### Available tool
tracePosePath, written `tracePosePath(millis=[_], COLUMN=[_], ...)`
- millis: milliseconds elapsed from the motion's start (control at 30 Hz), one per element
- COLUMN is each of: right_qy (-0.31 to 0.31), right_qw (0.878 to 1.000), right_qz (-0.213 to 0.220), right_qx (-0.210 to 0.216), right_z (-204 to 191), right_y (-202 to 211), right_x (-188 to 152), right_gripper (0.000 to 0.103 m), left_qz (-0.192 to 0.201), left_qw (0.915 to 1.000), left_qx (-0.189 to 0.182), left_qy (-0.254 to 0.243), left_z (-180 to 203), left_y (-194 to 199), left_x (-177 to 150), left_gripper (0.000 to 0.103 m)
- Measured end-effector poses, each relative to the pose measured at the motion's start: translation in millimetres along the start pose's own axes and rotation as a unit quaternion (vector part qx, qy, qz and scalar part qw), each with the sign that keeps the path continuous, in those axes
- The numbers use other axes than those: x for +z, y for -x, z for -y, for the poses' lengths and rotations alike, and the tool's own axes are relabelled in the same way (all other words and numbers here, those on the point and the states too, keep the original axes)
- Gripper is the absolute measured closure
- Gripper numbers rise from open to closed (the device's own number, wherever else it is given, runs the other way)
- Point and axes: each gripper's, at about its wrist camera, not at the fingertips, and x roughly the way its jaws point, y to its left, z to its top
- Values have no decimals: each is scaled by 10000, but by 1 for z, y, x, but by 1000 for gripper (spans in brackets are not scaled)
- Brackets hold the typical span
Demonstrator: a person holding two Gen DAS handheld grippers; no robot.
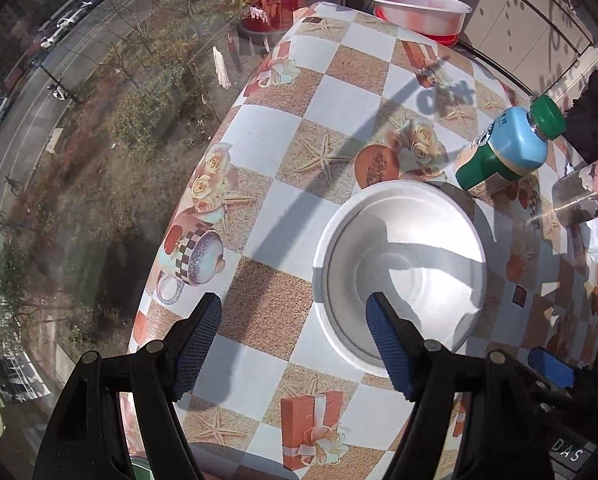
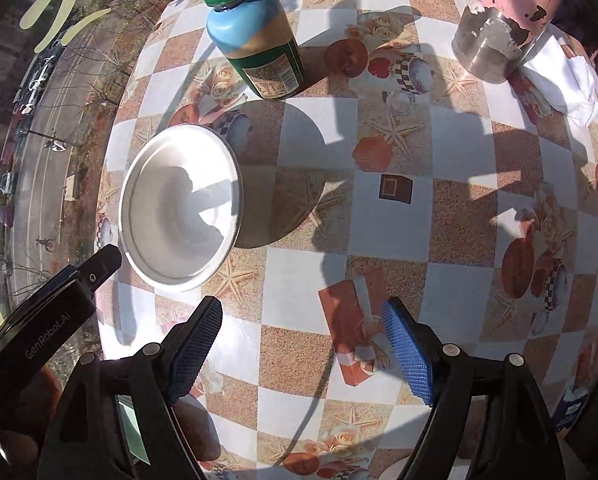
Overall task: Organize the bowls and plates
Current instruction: 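Move the right tool over to the third white paper bowl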
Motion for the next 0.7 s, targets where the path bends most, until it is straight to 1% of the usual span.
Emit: tracePosePath(millis=[133,267,367,500,533,567,600,633,667,700], right_qy=[19,4,68,109,121,135,157,176,194,199], right_qw=[10000,10000,9999,9999,9999,9999,9998,9997,9996,9993], right_qz=[31,-6,-43,-63,-66,-72,-82,-103,-75,-93], right_qx=[30,85,94,33,43,75,121,141,166,295], right_z=[-8,-14,-19,-21,-20,-20,-21,-22,-23,-23], right_y=[-17,-35,-47,-59,-60,-61,-62,-63,-63,-63], right_x=[20,33,38,42,42,43,43,43,44,43], right_gripper=[20,20,20,20,21,23,35,39,40,53], left_qz=[-4,-72,-175,-422,-467,-525,-506,-496,-509,-521], left_qw=[9998,9997,9992,9982,9979,9976,9978,9977,9973,9966], left_qx=[128,70,181,203,208,147,42,-32,-153,-231], left_qy=[-171,-232,-311,-365,-395,-429,-425,-452,-514,-590], left_z=[4,9,12,13,14,14,15,16,19,22], left_y=[-15,-30,-42,-58,-61,-63,-63,-62,-61,-59], left_x=[10,19,22,23,23,22,22,22,22,21], left_gripper=[25,25,25,27,30,36,42,48,62,71])
